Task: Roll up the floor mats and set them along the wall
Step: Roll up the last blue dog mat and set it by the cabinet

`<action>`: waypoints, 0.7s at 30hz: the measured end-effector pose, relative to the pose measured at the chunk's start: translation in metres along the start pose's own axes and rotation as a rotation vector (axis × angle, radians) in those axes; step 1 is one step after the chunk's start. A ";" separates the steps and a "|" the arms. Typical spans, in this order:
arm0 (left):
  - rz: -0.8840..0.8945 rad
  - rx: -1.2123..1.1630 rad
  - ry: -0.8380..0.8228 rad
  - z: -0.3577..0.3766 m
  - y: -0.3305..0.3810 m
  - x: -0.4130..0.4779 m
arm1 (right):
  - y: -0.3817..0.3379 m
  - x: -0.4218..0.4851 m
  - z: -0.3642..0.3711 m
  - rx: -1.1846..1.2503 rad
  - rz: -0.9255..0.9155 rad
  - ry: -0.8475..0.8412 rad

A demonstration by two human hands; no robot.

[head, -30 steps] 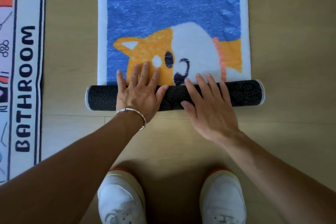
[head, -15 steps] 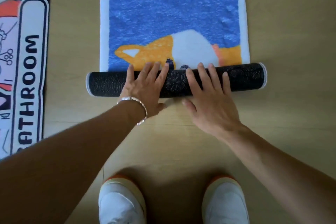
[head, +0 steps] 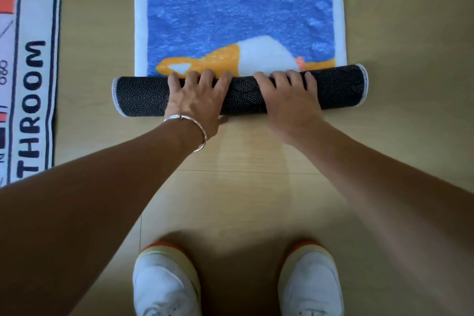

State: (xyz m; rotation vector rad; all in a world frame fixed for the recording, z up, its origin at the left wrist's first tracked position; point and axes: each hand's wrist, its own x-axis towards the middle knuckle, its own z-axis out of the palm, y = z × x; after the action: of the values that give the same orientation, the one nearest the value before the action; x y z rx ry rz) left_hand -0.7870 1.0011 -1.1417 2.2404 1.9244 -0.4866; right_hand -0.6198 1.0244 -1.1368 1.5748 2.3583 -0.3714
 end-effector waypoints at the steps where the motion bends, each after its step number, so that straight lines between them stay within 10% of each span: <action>1: -0.013 -0.026 -0.025 -0.003 0.001 0.004 | 0.000 0.000 -0.001 0.008 -0.007 0.011; 21: 0.129 -0.211 -0.133 0.037 0.033 -0.110 | -0.039 -0.160 0.053 0.173 0.000 0.050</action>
State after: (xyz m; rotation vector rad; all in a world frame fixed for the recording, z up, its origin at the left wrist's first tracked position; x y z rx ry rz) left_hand -0.7738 0.8813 -1.1420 2.1244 1.6707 -0.3841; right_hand -0.5927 0.8537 -1.1246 1.6772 2.4203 -0.5560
